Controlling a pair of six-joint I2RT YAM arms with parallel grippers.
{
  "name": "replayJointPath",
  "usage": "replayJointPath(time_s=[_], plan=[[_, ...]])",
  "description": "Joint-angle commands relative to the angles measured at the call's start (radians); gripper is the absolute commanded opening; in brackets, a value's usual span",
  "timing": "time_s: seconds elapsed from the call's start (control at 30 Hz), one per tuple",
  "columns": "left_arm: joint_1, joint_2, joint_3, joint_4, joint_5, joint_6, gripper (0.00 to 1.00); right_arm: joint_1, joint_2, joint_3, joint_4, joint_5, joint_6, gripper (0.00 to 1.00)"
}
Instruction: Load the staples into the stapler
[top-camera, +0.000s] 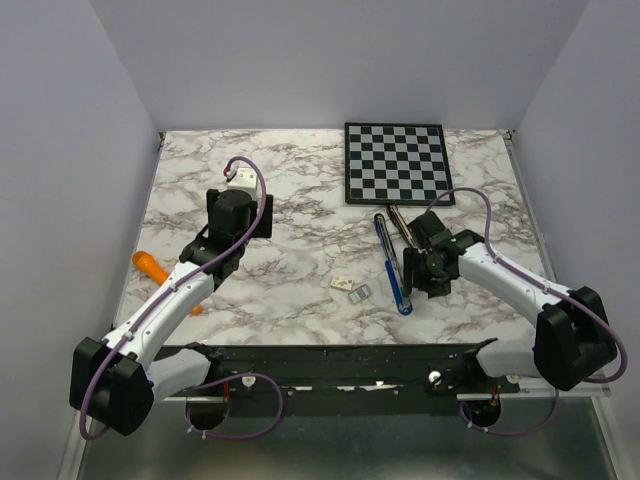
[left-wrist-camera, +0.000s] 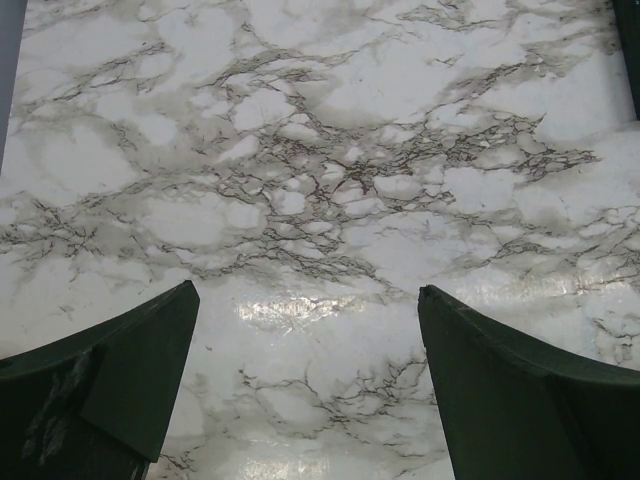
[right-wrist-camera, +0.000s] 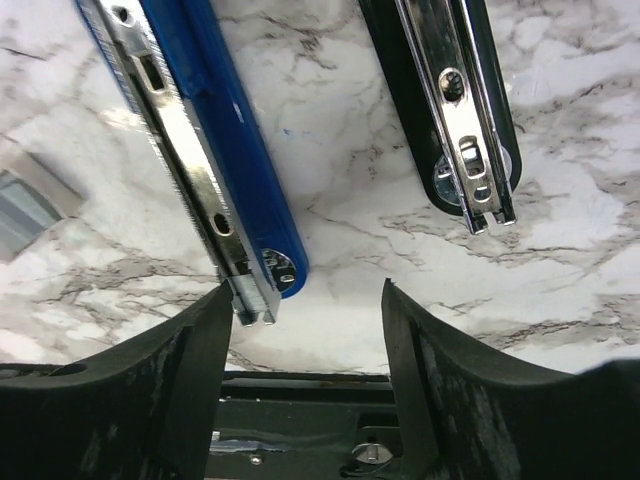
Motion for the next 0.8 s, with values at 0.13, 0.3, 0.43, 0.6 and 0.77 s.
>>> replayJointPath(time_s=[0.13, 0.3, 0.43, 0.6, 0.77], plan=[[-0.005, -0.018, 0.004, -0.011, 0.03, -0.019, 0.99, -0.002, -0.033, 0.136, 0.048, -0.027, -0.084, 0.79], [-0.005, -0.036, -0.012, 0.014, 0.116, -0.029, 0.99, -0.002, 0.072, 0.165, 0.129, -0.037, -0.149, 0.8], [-0.005, -0.058, -0.041, 0.05, 0.282, -0.084, 0.99, -0.002, 0.168, 0.201, 0.172, -0.021, -0.189, 0.79], [-0.005, -0.081, -0.103, 0.133, 0.473, -0.208, 0.99, -0.002, 0.271, 0.278, 0.198, -0.027, -0.232, 0.68], [-0.005, -0.089, -0.146, 0.179, 0.564, -0.262, 0.99, -0.002, 0.345, 0.309, 0.198, -0.016, -0.275, 0.61]])
